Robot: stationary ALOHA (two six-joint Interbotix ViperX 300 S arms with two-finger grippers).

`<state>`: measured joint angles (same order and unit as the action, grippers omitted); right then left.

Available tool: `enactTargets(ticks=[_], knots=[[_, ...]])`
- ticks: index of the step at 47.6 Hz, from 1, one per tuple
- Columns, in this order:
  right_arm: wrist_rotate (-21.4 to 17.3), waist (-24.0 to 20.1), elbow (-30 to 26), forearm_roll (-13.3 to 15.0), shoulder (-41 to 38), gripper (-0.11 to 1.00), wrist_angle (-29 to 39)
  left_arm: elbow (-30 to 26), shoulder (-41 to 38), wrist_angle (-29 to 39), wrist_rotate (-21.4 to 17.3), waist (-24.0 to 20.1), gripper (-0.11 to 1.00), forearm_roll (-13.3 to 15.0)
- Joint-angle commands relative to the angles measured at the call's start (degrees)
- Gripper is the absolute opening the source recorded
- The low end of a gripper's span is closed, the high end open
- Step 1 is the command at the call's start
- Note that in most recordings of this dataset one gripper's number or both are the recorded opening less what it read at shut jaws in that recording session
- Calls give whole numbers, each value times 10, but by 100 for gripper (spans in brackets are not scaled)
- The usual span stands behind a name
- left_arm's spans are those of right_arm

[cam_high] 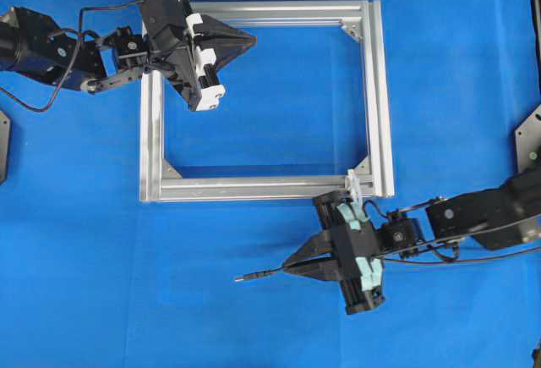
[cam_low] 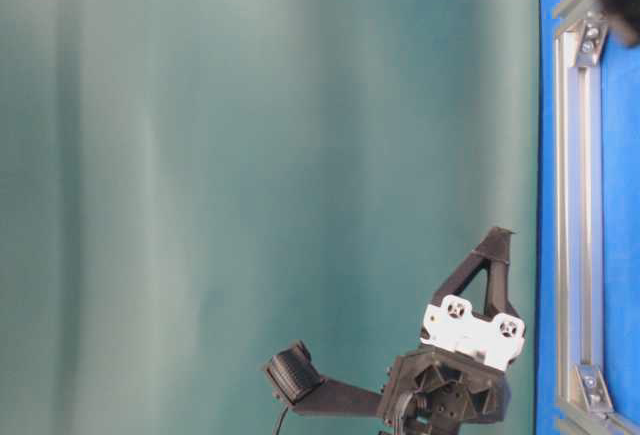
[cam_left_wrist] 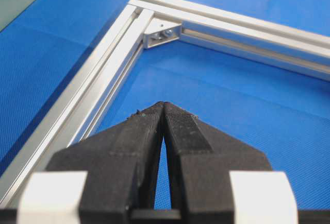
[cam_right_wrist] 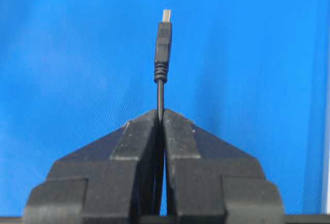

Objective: Insert the wire through the string loop located on the right side.

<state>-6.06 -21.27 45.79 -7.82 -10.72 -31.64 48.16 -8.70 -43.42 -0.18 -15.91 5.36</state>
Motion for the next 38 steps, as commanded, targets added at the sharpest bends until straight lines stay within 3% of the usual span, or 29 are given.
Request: enactTargets(ticks=[1,38], knots=[[2,-3,-2,1,47,-4,18,-5,18,-1,0,1,0,-1],[6,-3,0,2,53,-4,22,-8,18,4,4,1,0,-1]])
